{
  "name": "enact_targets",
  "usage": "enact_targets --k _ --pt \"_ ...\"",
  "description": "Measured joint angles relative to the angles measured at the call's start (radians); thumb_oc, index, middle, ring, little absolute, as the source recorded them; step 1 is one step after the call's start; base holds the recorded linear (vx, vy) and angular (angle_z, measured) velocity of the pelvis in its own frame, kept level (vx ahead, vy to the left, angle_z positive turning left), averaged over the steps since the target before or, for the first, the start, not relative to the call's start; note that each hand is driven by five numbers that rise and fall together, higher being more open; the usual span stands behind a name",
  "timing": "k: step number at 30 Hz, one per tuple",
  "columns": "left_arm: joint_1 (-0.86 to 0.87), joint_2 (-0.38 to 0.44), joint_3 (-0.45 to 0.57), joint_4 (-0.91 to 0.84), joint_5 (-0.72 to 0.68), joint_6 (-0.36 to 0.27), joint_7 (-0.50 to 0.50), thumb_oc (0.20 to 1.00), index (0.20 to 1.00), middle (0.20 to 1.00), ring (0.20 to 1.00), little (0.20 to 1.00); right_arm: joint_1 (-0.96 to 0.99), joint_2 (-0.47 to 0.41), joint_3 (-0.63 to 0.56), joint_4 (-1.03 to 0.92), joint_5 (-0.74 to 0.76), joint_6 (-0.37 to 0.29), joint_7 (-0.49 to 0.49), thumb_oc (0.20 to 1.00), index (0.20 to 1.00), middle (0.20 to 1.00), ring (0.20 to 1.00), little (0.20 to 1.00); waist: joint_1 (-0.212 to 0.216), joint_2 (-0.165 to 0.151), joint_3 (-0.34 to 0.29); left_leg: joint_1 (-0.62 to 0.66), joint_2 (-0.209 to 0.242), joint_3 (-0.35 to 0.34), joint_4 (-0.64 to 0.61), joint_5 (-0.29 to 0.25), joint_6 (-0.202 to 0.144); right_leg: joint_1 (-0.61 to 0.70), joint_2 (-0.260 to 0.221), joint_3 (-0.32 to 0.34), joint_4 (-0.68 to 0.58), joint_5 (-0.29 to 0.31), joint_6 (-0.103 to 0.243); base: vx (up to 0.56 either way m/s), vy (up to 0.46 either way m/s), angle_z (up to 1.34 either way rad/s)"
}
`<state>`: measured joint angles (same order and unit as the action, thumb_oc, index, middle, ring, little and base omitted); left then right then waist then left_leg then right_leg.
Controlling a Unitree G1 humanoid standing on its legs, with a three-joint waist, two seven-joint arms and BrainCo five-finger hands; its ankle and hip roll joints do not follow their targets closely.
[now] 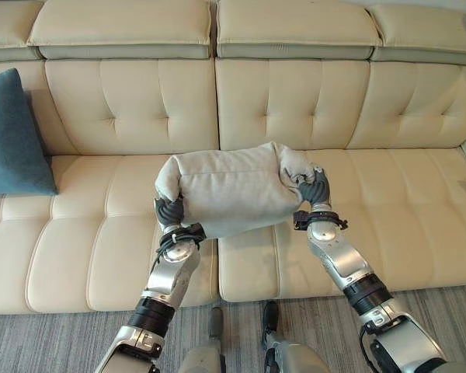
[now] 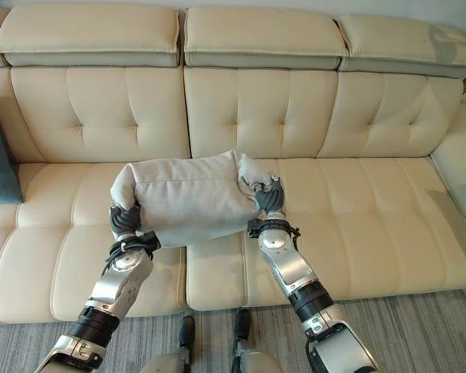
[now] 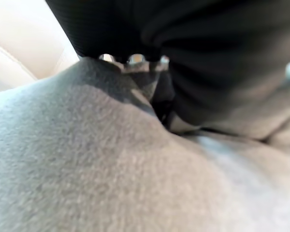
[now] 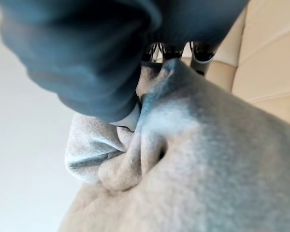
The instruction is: Pick up all the scattered cushions and arrange them neatly on the sofa.
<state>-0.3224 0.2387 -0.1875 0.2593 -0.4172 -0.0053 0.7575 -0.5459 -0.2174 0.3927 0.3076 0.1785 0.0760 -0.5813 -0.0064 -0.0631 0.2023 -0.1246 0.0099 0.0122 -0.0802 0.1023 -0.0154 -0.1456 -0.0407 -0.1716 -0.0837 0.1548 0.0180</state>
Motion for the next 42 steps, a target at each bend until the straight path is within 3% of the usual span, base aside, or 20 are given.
enact_targets --k 15,22,27,29,30,31,32,33,34,35,38,42 --pt "-0.033 0.038 0.031 0.030 0.006 0.000 0.020 0.200 0.200 0.200 0.200 0.200 -0.028 0.024 0.035 0.043 0.000 0.000 -0.001 0.200 0.200 0.200 0.200 0.200 0.021 -0.001 0.000 -0.014 -0.003 -0.009 0.000 0.001 0.000 -0.007 -0.002 -0.019 0.000 0.000 0.000 0.02 0.019 0.03" --pt "-0.052 0.056 0.029 0.134 0.059 0.003 0.027 0.200 0.200 0.200 0.200 0.200 -0.029 0.034 0.072 0.096 0.000 -0.002 0.003 0.200 0.200 0.200 0.200 0.200 0.019 -0.008 0.007 -0.059 0.000 -0.008 0.000 0.007 -0.003 -0.053 0.000 -0.019 0.000 0.003 -0.003 -0.02 0.005 0.00" --pt "-0.212 0.118 0.004 0.244 0.097 0.011 0.033 0.200 0.200 0.200 0.200 0.200 -0.103 0.041 0.069 0.153 0.000 -0.014 0.001 0.200 0.200 0.200 0.200 0.200 0.014 -0.021 0.044 -0.094 0.003 -0.004 0.000 0.017 -0.007 -0.091 0.003 -0.017 0.000 0.014 -0.006 -0.04 0.008 -0.04" --pt "-0.329 0.149 -0.036 0.346 0.132 0.041 0.026 0.200 0.200 0.200 0.200 0.200 -0.223 0.036 0.076 0.285 -0.001 -0.024 0.007 0.200 0.200 0.200 0.200 0.200 0.015 -0.026 0.052 -0.112 0.005 -0.006 0.000 0.022 -0.011 -0.108 0.005 -0.019 0.000 0.016 -0.006 -0.04 -0.006 0.04" --pt "-0.363 0.154 -0.044 0.359 0.131 0.042 0.022 0.200 0.200 0.200 0.200 0.200 -0.269 0.032 0.069 0.328 -0.001 -0.024 0.011 0.868 0.868 0.868 0.868 0.868 0.015 -0.028 0.061 -0.115 0.005 -0.008 0.000 0.025 -0.012 -0.110 0.007 -0.019 0.000 0.018 -0.008 -0.03 -0.005 0.05" --pt "-0.386 0.158 -0.049 0.374 0.129 0.041 0.010 0.200 0.200 0.200 0.200 0.200 -0.304 0.031 0.070 0.363 0.001 -0.021 0.017 1.000 1.000 1.000 1.000 1.000 0.016 -0.030 0.066 -0.117 0.006 -0.009 0.000 0.027 -0.013 -0.111 0.008 -0.019 0.000 0.019 -0.010 -0.04 -0.009 0.03" --pt "-0.421 0.167 -0.054 0.397 0.117 0.041 -0.011 0.316 0.316 0.316 0.316 0.316 -0.350 0.027 0.065 0.395 0.016 -0.007 0.025 1.000 1.000 1.000 1.000 1.000 0.017 -0.032 0.072 -0.121 0.006 -0.009 0.000 0.027 -0.012 -0.116 0.011 -0.019 0.000 0.020 -0.011 -0.04 -0.006 0.00" --pt "-0.448 0.177 -0.067 0.429 0.111 0.039 -0.024 0.570 0.570 0.570 0.570 0.570 -0.376 0.022 0.059 0.423 0.048 -0.010 0.030 1.000 1.000 1.000 1.000 1.000 0.018 -0.034 0.076 -0.121 0.007 -0.009 0.000 0.028 -0.013 -0.116 0.012 -0.019 0.000 0.021 -0.012 -0.05 -0.005 0.00" --pt "-0.508 0.202 -0.104 0.498 0.102 0.040 -0.047 1.000 1.000 1.000 1.000 1.000 -0.423 0.022 0.058 0.489 0.089 -0.007 0.038 1.000 1.000 1.000 1.000 1.000 0.018 -0.035 0.079 -0.124 0.007 -0.011 0.000 0.028 -0.014 -0.118 0.012 -0.020 0.000 0.021 -0.012 0.00 0.000 0.00" --pt "-0.529 0.208 -0.102 0.508 0.066 0.036 -0.064 1.000 1.000 1.000 1.000 1.000 -0.447 0.014 0.059 0.516 0.116 -0.007 0.043 1.000 1.000 1.000 1.000 1.000 0.018 -0.035 0.080 -0.127 0.007 -0.010 0.000 0.029 -0.014 -0.121 0.013 -0.020 0.000 0.021 -0.012 -0.04 -0.003 0.02" --pt "-0.636 0.207 -0.086 0.578 -0.225 -0.018 -0.169 1.000 1.000 1.000 1.000 1.000 -0.597 -0.063 0.085 0.657 0.158 0.033 0.102 1.000 1.000 1.000 1.000 1.000 0.025 -0.033 0.082 -0.146 0.007 -0.012 0.000 0.031 -0.013 -0.138 0.011 -0.021 0.000 0.024 -0.016 -0.03 -0.003 0.02" --pt "-0.671 0.231 -0.074 0.579 -0.471 -0.075 -0.233 1.000 1.000 1.000 1.000 1.000 -0.638 -0.172 -0.022 0.665 0.234 0.035 0.088 1.000 1.000 1.000 1.000 1.000 0.026 -0.026 0.087 -0.152 0.006 -0.027 0.000 0.032 -0.013 -0.139 0.006 -0.020 0.000 0.024 -0.016 0.00 0.008 0.10"
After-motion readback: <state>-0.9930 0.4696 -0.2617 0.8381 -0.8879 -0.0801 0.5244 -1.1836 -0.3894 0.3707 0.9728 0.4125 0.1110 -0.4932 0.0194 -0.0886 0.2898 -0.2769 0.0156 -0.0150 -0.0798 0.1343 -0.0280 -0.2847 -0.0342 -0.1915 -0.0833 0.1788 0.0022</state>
